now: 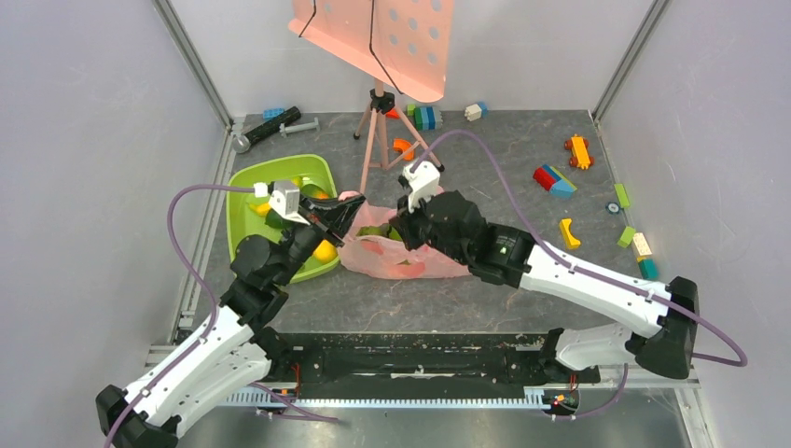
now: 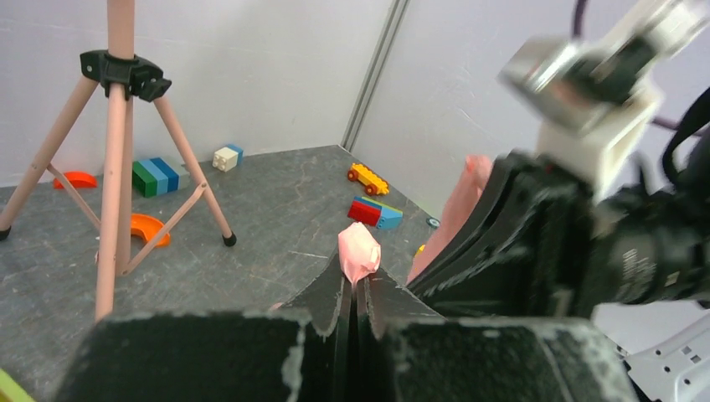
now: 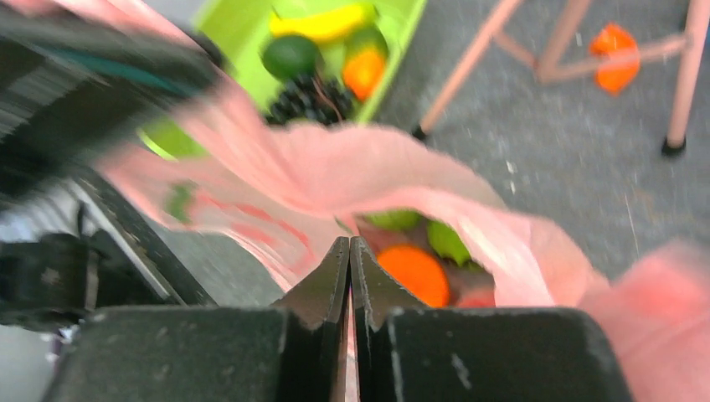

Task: Take the fake fruits out of the plastic bag
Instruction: Adjust the plastic bag at the center of the board.

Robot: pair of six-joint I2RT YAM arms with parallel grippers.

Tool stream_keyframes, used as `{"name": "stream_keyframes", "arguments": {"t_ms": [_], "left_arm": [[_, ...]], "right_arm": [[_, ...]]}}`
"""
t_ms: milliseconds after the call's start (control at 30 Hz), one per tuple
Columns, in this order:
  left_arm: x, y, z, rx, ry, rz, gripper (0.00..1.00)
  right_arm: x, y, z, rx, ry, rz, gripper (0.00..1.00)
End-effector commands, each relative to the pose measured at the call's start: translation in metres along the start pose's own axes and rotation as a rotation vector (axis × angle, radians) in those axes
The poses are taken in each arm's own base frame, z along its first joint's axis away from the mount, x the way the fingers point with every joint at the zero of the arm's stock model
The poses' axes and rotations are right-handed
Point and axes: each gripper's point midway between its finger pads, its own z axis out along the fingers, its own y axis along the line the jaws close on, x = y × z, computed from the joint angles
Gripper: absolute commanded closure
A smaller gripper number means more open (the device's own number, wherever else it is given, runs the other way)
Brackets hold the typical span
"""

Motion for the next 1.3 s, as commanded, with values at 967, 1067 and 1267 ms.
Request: {"name": "stream_keyframes", "arguments": {"t_ms": [967,1067,1267], "left_arm": [[0.103,0.072,-0.093,-0.373,0.128,-0.264,0.98],[0.106,0.066,-0.090,-0.332,0.145,-0.261,0.98],[0.104,0.060,-0.085,-0.297,0.141,-0.264,0.98]], "right_arm": [[0.218,-0.091,-0.055,0.214,0.165,0.091,0.98],[0.194,-0.078,-0.050,0.155,0.106,0.096,0.97],[0.151,-0.052,-0.040,0.059,0.041,0.103,0.97]]}}
